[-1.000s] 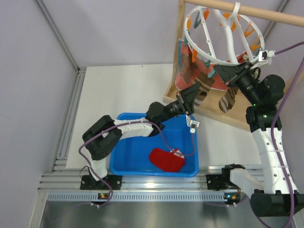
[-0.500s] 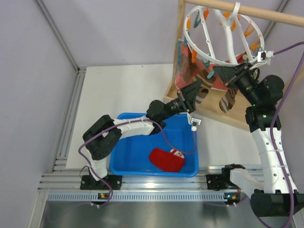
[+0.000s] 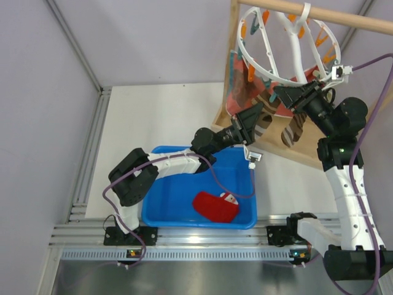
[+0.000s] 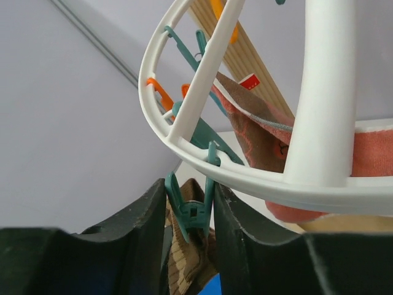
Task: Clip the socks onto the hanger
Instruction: Clamp the sock onto the hanger.
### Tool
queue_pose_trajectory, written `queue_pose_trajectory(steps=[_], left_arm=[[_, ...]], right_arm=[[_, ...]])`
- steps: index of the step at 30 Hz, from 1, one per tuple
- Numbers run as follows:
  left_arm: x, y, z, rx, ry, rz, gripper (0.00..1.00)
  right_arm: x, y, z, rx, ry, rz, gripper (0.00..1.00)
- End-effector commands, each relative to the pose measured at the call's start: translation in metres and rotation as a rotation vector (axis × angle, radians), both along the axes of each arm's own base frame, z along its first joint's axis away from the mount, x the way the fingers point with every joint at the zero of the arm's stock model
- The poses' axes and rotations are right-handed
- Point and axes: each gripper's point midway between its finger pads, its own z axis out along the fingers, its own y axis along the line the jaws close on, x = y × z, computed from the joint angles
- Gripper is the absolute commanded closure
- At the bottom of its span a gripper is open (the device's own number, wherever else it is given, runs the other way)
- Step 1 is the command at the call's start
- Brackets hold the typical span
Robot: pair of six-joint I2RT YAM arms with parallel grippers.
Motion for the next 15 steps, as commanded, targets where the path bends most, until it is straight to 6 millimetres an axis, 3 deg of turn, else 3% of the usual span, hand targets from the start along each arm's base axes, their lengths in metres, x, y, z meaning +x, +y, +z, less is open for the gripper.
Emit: queue_pose_trajectory(steps=[1,5,7,11,12,14,15], left_arm=[[-0.004,-0.001,0.017,-0.031,-0.041,-0.021,1.0],[-0.003,-0.004,0.016,-0.032,-0.047,-0.025,1.0],[-0.005,-0.005,0.017,-0.037,-0.058,-0.033,1.0],[-0.012,-0.001,0.018,-0.068,-0.069,-0.067,0.65],[-0.014,0.001,0.012,-0.062,-0.049,-0.084,0.52],[-0.021,0.008,0.013,-0.062,-0.03,-0.1,0.45],[-0.022,0.01,0.0,-0.039,0.007,-0.108,0.41]], right_arm=[[-0.008,0.001,0.019,-0.011,-0.074,0.022,0.65],[-0.01,0.002,0.022,-0.016,-0.084,0.027,0.55],[-0.01,0.002,0.022,-0.023,-0.088,0.026,0.55],[-0.008,-0.005,0.025,-0.043,-0.094,-0.021,0.55],[-0.005,-0.009,0.026,-0.062,-0.104,-0.051,0.55],[-0.003,-0.013,0.021,-0.084,-0.082,-0.077,0.55],[0.003,-0.028,0.018,-0.104,-0.075,-0.135,0.55]])
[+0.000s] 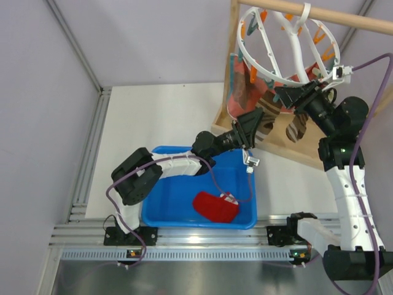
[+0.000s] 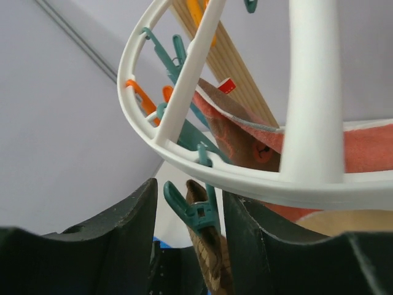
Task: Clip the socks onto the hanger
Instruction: Clamp the sock onto the hanger, then open the clamp at the hanger.
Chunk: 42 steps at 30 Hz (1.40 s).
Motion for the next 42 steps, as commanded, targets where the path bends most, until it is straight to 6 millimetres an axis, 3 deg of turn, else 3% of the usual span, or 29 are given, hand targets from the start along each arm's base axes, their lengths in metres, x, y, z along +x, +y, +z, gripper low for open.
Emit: queue_pose_trajectory(steps=[1,3,4,5,11,13,14,15,16,17,18,20,23,29,33,35,36,38,42], left_arm=[[-0.022,0.023,0.015,-0.051,0.002,-0.061,0.39],[-0.024,0.034,0.007,-0.044,0.056,-0.056,0.38],[-0.028,0.041,0.013,-0.055,0.069,-0.057,0.36],[-0.029,0.044,-0.002,-0.031,0.115,-0.063,0.36],[-0.038,0.067,-0.023,0.004,0.355,-0.095,0.32],[-0.034,0.075,-0.02,-0.032,0.477,-0.097,0.32],[-0.035,0.08,-0.005,-0.09,0.59,-0.149,0.31],[-0.029,0.077,-0.017,-0.064,0.708,-0.138,0.29],[-0.026,0.077,-0.015,-0.077,0.794,-0.146,0.28],[-0.025,0.082,0.01,-0.14,0.849,-0.167,0.27],[-0.023,0.079,-0.002,-0.153,1.021,-0.206,0.27],[-0.028,0.077,0.014,-0.195,1.124,-0.283,0.27],[-0.039,0.071,0.015,-0.234,1.304,-0.409,0.27],[-0.045,0.043,0.027,-0.249,1.484,-0.584,0.39],[-0.042,0.023,0.04,-0.295,1.475,-0.714,0.45],[-0.029,0.013,0.048,-0.376,1.471,-0.764,0.45],[-0.017,0.003,0.036,-0.395,1.493,-0.749,0.45],[-0.002,0.002,0.055,-0.504,1.453,-0.781,0.45],[0.02,-0.008,0.06,-0.61,1.391,-0.815,0.44]], right_arm=[[0.001,-0.026,0.023,-0.063,-0.072,-0.121,0.55],[0.002,-0.033,0.02,-0.089,-0.074,-0.146,0.55],[0.002,-0.036,0.02,-0.1,-0.076,-0.158,0.55],[0.003,-0.039,0.017,-0.11,-0.068,-0.167,0.54],[0.008,-0.055,0.009,-0.159,-0.057,-0.218,0.53],[0.009,-0.058,0.008,-0.175,-0.058,-0.223,0.52],[0.008,-0.059,0.01,-0.182,-0.064,-0.224,0.5],[0.009,-0.06,0.01,-0.197,-0.068,-0.226,0.49],[0.008,-0.061,0.01,-0.204,-0.069,-0.227,0.48],[0.006,-0.06,0.013,-0.213,-0.076,-0.225,0.44],[0.006,-0.061,0.013,-0.23,-0.08,-0.224,0.43],[0.002,-0.06,0.014,-0.247,-0.082,-0.221,0.39],[-0.002,-0.061,0.014,-0.281,-0.087,-0.222,0.36],[-0.015,-0.061,0.016,-0.33,-0.102,-0.22,0.31],[-0.026,-0.056,0.018,-0.351,-0.11,-0.192,0.26],[-0.033,-0.054,0.021,-0.371,-0.126,-0.183,0.2],[-0.036,-0.054,0.021,-0.375,-0.124,-0.181,0.18],[-0.044,-0.051,0.025,-0.397,-0.148,-0.173,0.08],[-0.051,-0.047,0.027,-0.417,-0.141,-0.143,0.01]])
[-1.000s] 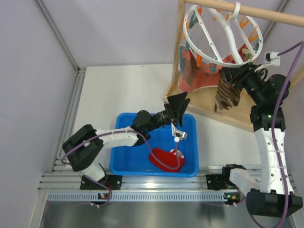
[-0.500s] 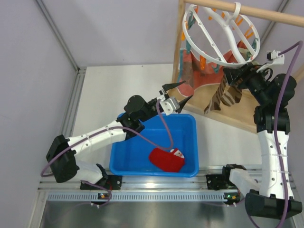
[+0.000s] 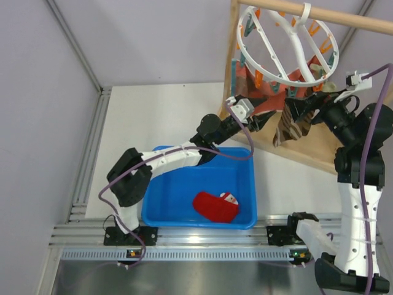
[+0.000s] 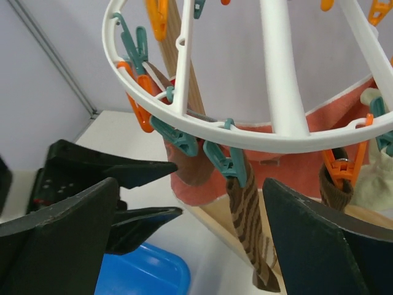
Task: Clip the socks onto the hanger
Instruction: Open the clamp at the hanger.
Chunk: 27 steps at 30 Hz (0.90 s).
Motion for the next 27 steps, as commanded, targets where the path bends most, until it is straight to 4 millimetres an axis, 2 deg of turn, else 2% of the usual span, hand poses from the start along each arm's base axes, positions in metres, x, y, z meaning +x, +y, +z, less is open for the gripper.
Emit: queue_pose_trajectory(steps=[1,3,6,7,9,10,15,19,20,23,25,27], left_arm=[[0.009,0.01,0.063,-0.264,-0.057,0.041,0.44],[0.017,0.011,0.069,-0.315,-0.052,0.071,0.44],[0.027,0.004,0.066,-0.343,-0.049,0.081,0.44],[0.027,0.004,0.073,-0.365,-0.061,0.08,0.44],[0.031,0.0,0.069,-0.364,-0.06,0.083,0.45],[0.029,-0.001,0.074,-0.386,-0.044,0.06,0.45],[0.032,-0.007,0.067,-0.385,-0.013,0.044,0.52],[0.025,-0.007,0.066,-0.344,-0.038,0.032,0.7],[0.023,-0.007,0.067,-0.33,-0.045,0.028,0.81],[0.02,-0.008,0.068,-0.256,-0.058,0.038,0.95],[0.021,-0.008,0.066,-0.199,-0.042,0.053,1.0],[0.021,-0.005,0.065,-0.151,-0.023,0.063,1.0]], right_arm=[[-0.018,0.004,0.023,-0.048,-0.051,0.03,0.0],[-0.022,0.008,0.024,-0.059,-0.052,0.055,0.0],[-0.028,0.015,0.026,-0.064,-0.061,0.095,0.0],[-0.03,0.016,0.026,-0.064,-0.064,0.101,0.0],[-0.031,0.017,0.028,-0.064,-0.074,0.11,0.0],[-0.03,0.018,0.026,-0.06,-0.071,0.114,0.0],[-0.032,0.025,0.03,-0.03,-0.09,0.158,0.04],[-0.027,0.03,0.029,0.013,-0.091,0.195,0.13],[-0.023,0.03,0.028,0.037,-0.078,0.191,0.2],[-0.011,0.027,0.022,0.07,-0.062,0.174,0.34],[-0.005,0.026,0.023,0.075,-0.068,0.162,0.4],[0.0,0.025,0.023,0.074,-0.074,0.152,0.45]])
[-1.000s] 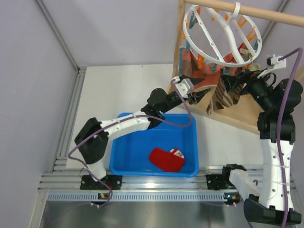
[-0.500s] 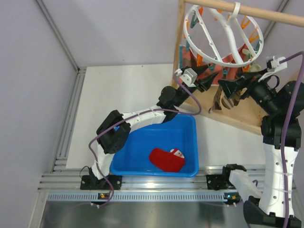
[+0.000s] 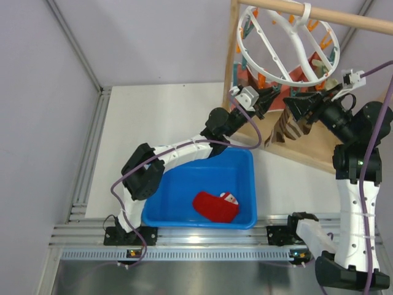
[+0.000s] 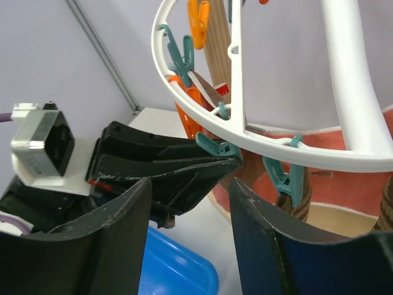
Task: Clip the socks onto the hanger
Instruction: Open the clamp at the hanger.
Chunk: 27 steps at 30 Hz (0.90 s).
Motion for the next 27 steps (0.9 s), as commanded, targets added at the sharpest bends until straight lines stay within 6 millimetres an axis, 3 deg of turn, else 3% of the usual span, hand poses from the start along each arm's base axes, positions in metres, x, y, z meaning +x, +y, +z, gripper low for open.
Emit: queue_pose_trajectory(steps=[1,3,5,7,8,9,10,11,20,27], left_arm=[[-0.018,0.016,0.033,0.05,-0.034,0.001,1.0],[-0.024,0.021,0.04,0.072,-0.034,-0.004,1.0],[-0.028,0.018,0.029,0.138,-0.021,-0.006,1.0],[-0.036,0.019,0.037,0.163,-0.029,-0.008,1.0],[-0.036,0.015,0.024,0.226,0.008,-0.008,1.0],[-0.036,0.016,0.025,0.244,0.02,0.003,1.0],[-0.04,0.014,0.032,0.253,0.025,-0.002,1.0],[-0.041,0.011,0.022,0.309,0.053,-0.01,1.0],[-0.057,0.008,0.023,0.422,0.075,-0.027,1.0],[-0.064,0.007,0.028,0.446,0.077,-0.036,1.0]], right_arm=[[0.009,-0.001,0.018,0.021,-0.075,-0.016,0.49],[0.012,0.0,0.021,0.01,-0.096,-0.017,0.54],[0.017,-0.002,0.016,-0.005,-0.1,-0.032,0.6],[0.022,-0.004,0.007,-0.008,-0.087,-0.045,0.61],[0.022,-0.004,0.006,-0.001,-0.089,-0.05,0.61],[0.022,-0.003,0.005,0.004,-0.098,-0.046,0.6],[0.022,-0.002,0.006,0.011,-0.106,-0.043,0.59],[0.02,0.0,0.008,0.029,-0.111,-0.036,0.58],[0.021,0.015,0.017,0.111,-0.122,0.028,0.41],[0.032,0.012,0.016,0.099,-0.111,-0.027,0.38]])
